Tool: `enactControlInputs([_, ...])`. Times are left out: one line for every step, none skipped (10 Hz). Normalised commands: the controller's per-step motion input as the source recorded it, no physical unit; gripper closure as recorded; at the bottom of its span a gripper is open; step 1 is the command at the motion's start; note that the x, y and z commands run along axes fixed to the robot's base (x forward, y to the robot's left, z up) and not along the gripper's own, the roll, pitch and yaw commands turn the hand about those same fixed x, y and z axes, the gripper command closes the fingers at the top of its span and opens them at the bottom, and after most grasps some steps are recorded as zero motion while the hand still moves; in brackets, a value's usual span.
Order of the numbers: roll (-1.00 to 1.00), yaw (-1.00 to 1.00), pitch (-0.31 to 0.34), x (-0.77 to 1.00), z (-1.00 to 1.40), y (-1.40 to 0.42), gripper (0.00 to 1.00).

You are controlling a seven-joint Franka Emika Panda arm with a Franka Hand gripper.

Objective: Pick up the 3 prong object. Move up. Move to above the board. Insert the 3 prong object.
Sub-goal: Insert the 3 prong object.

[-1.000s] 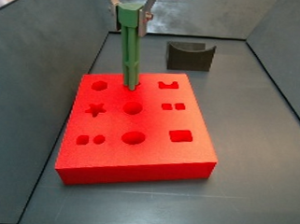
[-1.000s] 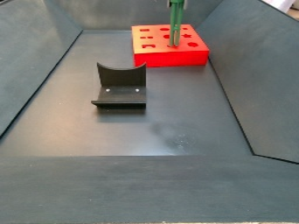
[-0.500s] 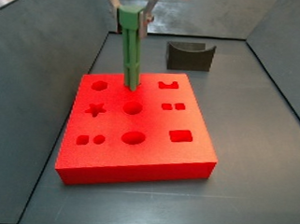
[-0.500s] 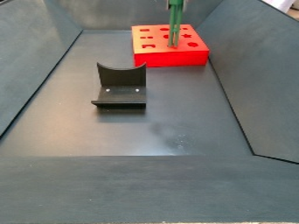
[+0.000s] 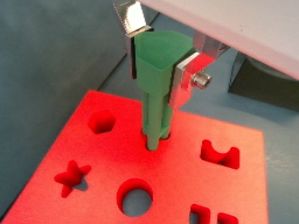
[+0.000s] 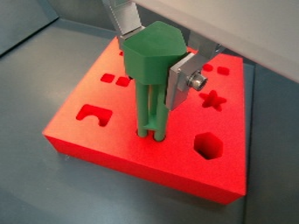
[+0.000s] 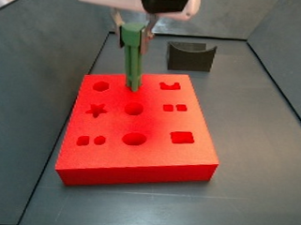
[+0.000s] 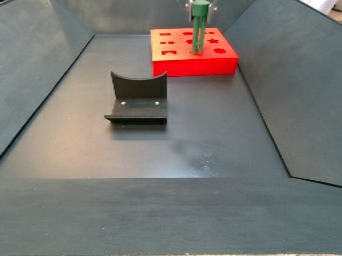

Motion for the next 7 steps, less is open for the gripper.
enactControlInputs([0.14, 0.21, -0.131, 0.08, -0.69, 0.09, 1.0])
enactControlInputs([0.2, 0.29, -0.154, 0.04, -0.68, 0.05, 1.0])
enactControlInputs([0.21, 0.29, -0.174, 0.0, -0.65, 0.0, 1.0])
enactControlInputs([0.18, 0.26, -0.19, 0.0, -0.67, 0.0, 1.0])
enactControlInputs([0.16, 0.25, -0.184, 0.02, -0.71, 0.0, 1.0])
enactControlInputs([0.09, 0.18, -0.127, 0.02, -0.5, 0.0, 1.0])
enactControlInputs([0.0, 0.0, 0.0, 0.0, 0.0, 0.0, 1.0])
